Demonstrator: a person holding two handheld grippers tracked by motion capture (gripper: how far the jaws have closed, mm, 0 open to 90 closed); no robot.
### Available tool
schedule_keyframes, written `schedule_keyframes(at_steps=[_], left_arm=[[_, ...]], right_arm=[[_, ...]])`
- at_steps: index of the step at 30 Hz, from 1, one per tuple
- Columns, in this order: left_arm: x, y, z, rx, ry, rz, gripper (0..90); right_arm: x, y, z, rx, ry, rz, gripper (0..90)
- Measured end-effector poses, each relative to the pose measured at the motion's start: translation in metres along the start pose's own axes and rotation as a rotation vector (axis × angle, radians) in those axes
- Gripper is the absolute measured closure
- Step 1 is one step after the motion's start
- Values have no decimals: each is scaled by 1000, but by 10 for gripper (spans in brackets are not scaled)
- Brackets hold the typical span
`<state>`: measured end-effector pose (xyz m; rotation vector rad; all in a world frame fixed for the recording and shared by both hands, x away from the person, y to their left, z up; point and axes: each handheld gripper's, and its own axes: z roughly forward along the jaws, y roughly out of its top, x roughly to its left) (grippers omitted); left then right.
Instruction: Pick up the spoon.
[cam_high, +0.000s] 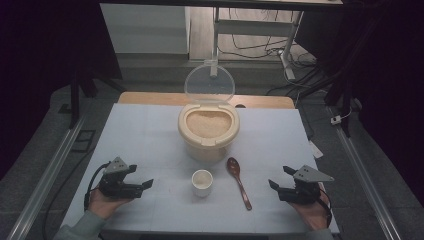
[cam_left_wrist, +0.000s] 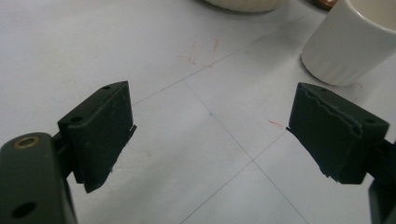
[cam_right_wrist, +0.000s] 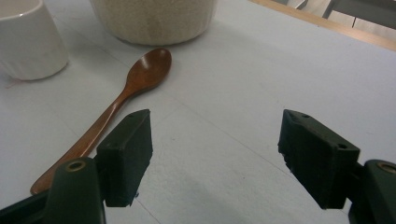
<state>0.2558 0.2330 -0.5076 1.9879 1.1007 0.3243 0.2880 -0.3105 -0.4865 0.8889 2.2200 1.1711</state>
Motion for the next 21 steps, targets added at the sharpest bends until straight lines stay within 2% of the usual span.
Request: schedule_keyframes(at_steps=[12, 21], left_arm=[[1, -2, -1, 7, -6, -9, 135], [0, -4, 0, 8, -7, -9, 134]], right_arm=[[-1, 0, 1, 25, -6, 25, 283], [0, 0, 2, 39, 2, 23, 289]])
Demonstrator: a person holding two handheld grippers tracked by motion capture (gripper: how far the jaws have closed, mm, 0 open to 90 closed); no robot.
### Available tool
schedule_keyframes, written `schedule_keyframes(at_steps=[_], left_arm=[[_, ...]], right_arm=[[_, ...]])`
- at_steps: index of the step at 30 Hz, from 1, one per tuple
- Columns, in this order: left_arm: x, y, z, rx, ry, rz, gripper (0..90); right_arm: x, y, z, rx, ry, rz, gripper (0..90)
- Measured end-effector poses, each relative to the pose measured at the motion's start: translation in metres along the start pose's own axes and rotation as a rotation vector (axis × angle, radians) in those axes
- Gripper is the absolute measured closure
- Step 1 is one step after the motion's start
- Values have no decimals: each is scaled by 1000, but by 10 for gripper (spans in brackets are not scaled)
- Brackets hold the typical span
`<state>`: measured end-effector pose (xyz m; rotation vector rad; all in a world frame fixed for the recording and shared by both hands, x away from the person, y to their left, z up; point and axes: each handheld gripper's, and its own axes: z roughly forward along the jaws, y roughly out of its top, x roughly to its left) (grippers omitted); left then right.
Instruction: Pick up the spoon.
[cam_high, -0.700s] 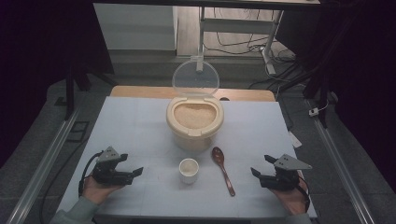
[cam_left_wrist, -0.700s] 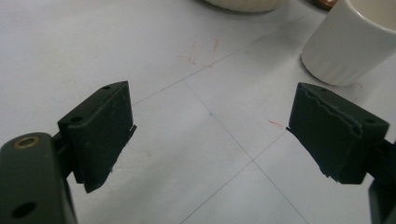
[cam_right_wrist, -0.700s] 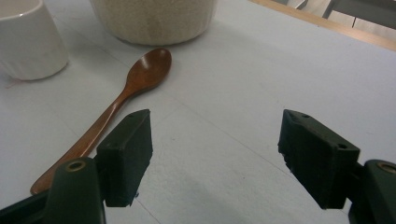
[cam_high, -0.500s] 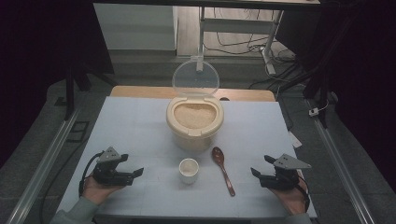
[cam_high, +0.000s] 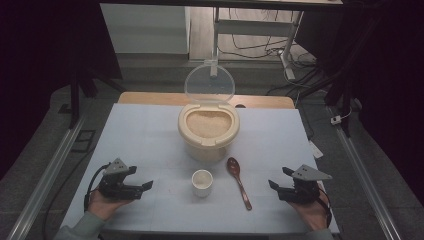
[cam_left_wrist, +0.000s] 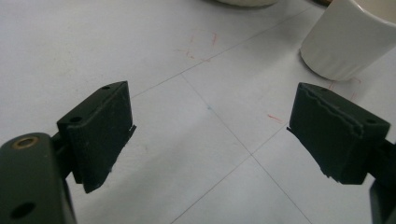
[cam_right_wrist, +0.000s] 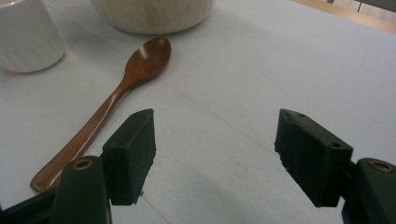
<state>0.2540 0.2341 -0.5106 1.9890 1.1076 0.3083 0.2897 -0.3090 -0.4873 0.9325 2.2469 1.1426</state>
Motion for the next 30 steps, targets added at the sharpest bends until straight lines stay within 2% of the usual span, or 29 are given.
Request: schedule_keyframes(at_steps=[7, 11, 19, 24, 28, 30], left_arm=[[-2, 0, 1, 2, 1, 6, 134], [-2, -1, 3, 9, 2, 8, 133], [-2, -2, 4, 19, 3, 10, 133], [-3, -2, 5, 22, 4, 10, 132], [-3, -2, 6, 26, 4, 13, 132], [-3, -2, 6, 28, 4, 14, 131]], right_arm=[[5, 5, 0, -5, 12, -9, 293], [11, 14, -2, -2, 15, -20, 303], [22, 28, -2, 19, 19, 0, 315], [33, 41, 0, 74, 42, 30, 344], [40, 47, 2, 99, 49, 34, 347], [46, 52, 4, 128, 53, 30, 351]])
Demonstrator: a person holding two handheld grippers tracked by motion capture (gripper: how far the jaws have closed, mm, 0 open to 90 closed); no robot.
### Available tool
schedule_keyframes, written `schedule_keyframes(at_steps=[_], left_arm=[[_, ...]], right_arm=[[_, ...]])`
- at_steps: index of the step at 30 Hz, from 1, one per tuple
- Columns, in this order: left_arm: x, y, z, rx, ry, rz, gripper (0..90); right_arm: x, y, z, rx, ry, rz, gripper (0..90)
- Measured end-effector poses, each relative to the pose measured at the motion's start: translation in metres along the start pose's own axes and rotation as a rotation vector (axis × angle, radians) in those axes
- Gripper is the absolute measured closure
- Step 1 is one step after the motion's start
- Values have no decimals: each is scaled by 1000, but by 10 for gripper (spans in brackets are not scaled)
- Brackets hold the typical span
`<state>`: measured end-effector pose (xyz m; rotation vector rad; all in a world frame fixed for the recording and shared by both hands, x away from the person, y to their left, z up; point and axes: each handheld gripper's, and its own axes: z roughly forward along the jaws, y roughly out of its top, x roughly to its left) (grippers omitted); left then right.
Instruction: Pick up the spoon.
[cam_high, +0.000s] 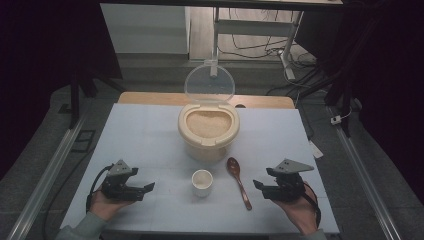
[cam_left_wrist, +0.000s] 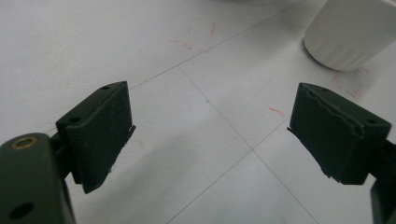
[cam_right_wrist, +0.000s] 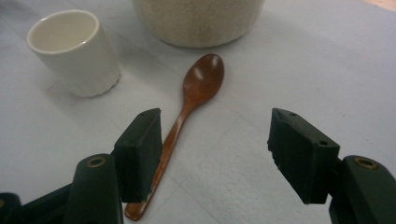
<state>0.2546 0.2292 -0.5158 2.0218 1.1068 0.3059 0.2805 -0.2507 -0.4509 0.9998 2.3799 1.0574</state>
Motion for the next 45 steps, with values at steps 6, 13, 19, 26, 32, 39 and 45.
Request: schedule_keyframes(at_steps=[6, 13, 19, 26, 32, 39, 45], left_arm=[[0, -1, 1, 6, -5, 1, 129], [0, -1, 3, 21, -11, 4, 127], [0, 0, 4, 25, -11, 6, 126], [1, 0, 5, 29, -13, 7, 126], [0, 0, 6, 30, -9, 21, 126], [0, 0, 7, 34, -2, 28, 126], [0, -1, 7, 37, 0, 30, 126]], right_arm=[[11, 8, 9, 67, 9, 9, 356], [18, 8, 22, 138, 26, 13, 371], [25, 11, 39, 250, 15, 34, 393], [33, 10, 57, 371, -4, 47, 410], [38, 9, 67, 409, -23, 32, 429], [41, 6, 76, 426, -32, 26, 513], [41, 6, 79, 434, -48, 28, 611]])
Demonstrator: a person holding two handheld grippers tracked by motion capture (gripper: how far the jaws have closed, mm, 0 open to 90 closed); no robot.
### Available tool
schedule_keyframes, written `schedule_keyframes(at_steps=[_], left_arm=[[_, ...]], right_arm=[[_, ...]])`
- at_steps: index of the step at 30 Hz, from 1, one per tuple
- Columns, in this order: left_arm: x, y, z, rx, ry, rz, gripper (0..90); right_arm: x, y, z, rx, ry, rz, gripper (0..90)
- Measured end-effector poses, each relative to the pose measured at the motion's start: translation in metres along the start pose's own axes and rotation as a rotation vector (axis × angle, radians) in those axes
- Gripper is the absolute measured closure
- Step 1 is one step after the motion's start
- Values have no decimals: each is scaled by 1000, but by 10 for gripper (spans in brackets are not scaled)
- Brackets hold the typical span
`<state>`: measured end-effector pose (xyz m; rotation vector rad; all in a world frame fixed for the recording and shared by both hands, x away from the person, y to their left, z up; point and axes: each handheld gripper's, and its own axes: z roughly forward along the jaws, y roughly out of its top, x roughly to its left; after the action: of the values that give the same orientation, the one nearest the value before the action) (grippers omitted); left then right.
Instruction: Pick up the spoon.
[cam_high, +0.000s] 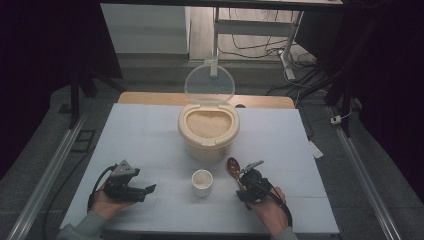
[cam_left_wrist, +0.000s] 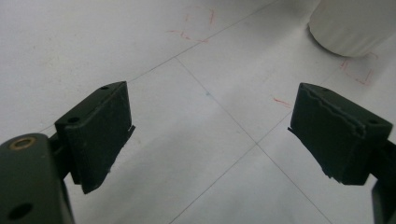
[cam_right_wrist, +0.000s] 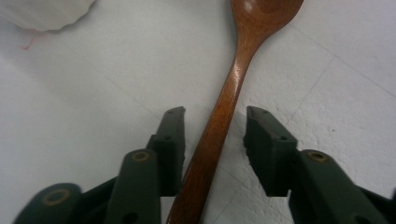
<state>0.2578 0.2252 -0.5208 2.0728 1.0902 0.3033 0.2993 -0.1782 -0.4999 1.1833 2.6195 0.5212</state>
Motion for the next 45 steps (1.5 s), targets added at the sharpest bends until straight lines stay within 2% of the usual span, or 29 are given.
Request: schedule_keyframes(at_steps=[6, 7, 8, 9, 11, 16, 22, 25, 26, 27, 30, 33, 34, 41, 45], left_arm=[[0, 0, 1, 5, 4, 4, 126], [0, 0, 1, 5, 5, 2, 126], [0, 0, 1, 6, 5, 2, 126], [0, 0, 1, 6, 6, 3, 126], [0, 0, 1, 5, 7, 3, 125], [0, -1, 1, 8, 9, 5, 125], [0, -1, 1, 9, 12, 7, 125], [0, -2, 1, 9, 13, 8, 125], [1, -2, 0, 9, 13, 7, 125], [1, -2, 1, 9, 14, 6, 125], [1, -2, 1, 10, 15, 8, 125], [0, -2, 1, 11, 16, 9, 125], [0, -2, 1, 11, 16, 9, 125], [1, -2, 1, 10, 17, 6, 125], [1, -2, 1, 11, 18, 6, 125]], right_arm=[[1, 3, 2, 13, 4, 20, 671], [0, 4, 3, 19, 4, 40, 703], [0, 4, 3, 19, 4, 40, 703], [-2, 6, 3, 27, 0, 65, 748], [-3, 7, 3, 32, -11, 78, 776], [-1, 7, 4, 29, -27, 79, 788], [0, 7, 3, 24, -29, 51, 793], [-5, 5, 0, 15, -25, 44, 794], [-11, 3, -4, -12, 8, 61, 794], [-11, 3, -4, -12, 8, 61, 794], [-23, -2, -16, -65, 65, 90, 794], [-28, -4, -21, -89, 92, 98, 794], [-33, -7, -26, -109, 122, 108, 794], [-43, -14, -40, -153, 185, 90, 794], [-43, -17, -53, -190, 217, 54, 794]])
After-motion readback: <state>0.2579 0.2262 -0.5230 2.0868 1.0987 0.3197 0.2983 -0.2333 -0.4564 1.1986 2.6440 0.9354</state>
